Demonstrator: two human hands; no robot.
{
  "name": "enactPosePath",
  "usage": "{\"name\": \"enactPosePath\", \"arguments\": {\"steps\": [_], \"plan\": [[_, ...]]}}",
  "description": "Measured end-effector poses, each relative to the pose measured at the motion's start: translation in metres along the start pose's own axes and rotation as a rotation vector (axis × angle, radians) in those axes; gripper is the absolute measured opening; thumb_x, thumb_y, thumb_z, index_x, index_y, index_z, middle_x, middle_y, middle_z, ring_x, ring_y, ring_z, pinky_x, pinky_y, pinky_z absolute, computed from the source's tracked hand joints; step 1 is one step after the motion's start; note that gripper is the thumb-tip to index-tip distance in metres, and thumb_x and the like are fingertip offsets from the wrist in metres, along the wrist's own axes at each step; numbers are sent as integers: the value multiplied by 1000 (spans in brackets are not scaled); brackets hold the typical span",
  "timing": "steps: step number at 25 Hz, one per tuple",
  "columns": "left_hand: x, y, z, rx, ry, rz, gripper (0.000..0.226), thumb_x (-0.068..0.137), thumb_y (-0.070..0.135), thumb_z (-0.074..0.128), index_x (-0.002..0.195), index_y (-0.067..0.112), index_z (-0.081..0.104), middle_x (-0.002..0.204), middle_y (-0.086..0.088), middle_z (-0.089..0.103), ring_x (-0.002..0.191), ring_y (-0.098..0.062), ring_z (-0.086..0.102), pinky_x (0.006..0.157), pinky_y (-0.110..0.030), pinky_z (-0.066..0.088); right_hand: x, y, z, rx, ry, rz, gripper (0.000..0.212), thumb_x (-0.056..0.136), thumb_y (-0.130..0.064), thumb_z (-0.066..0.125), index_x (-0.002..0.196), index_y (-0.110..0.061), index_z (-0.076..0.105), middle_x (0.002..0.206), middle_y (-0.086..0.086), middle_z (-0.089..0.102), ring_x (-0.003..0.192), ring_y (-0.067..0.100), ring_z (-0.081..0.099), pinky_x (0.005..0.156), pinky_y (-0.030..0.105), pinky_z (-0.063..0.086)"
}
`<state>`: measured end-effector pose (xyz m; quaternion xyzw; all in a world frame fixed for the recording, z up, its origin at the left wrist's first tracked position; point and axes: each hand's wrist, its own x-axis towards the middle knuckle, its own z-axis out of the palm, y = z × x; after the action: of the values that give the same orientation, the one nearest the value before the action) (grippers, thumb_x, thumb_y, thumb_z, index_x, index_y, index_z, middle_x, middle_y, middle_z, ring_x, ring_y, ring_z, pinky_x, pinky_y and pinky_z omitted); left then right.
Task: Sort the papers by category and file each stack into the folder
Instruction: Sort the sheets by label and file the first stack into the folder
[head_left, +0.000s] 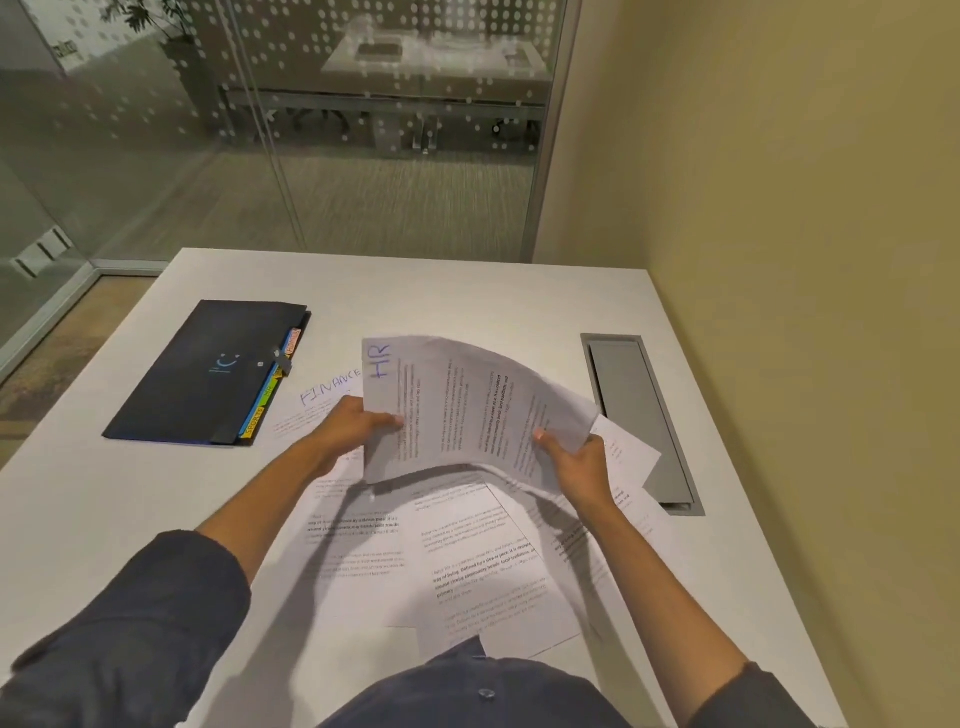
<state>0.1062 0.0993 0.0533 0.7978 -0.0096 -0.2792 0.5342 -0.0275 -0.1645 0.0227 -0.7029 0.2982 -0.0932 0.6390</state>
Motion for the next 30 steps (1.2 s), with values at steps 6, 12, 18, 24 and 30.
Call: {"name": "enactPosePath", "arguments": {"steps": [6,12,18,24,30], "plan": [[-2,-31,36,-261,206,-32,33,89,7,65,122,3,60,108,-10,66,94,-27,62,77,-35,51,3,10,6,31,37,97,42,88,-23,73,118,1,56,106,10,65,88,20,64,52,12,51],[-10,-45,46,-428,186,-101,33,82,5,71,114,8,61,101,-7,67,90,-21,60,73,-31,47,-2,0,-8,-16,-42,14,32,82,-20,78,113,-20,67,93,0,69,82,19,66,57,24,58],[-11,-34,43,-267,216,-40,16,88,19,68,103,14,64,90,-2,68,86,-24,64,65,-30,49,2,-19,-24,-290,-67,-151,19,86,-18,72,105,-15,73,89,1,71,79,20,66,60,25,50],[-10,0,34,-151,235,109,11,91,16,64,100,21,68,97,-5,68,96,-26,60,79,-41,47,16,-77,-43,-850,-144,-388,27,83,-29,72,110,-25,74,103,-8,75,91,8,67,77,30,54],[-13,52,35,41,188,337,16,91,20,64,92,7,73,94,-14,71,83,-25,62,75,-37,48,16,-120,-12,-1035,-338,-565,17,94,-34,60,90,-20,69,71,-5,64,64,15,57,51,28,37]]}}
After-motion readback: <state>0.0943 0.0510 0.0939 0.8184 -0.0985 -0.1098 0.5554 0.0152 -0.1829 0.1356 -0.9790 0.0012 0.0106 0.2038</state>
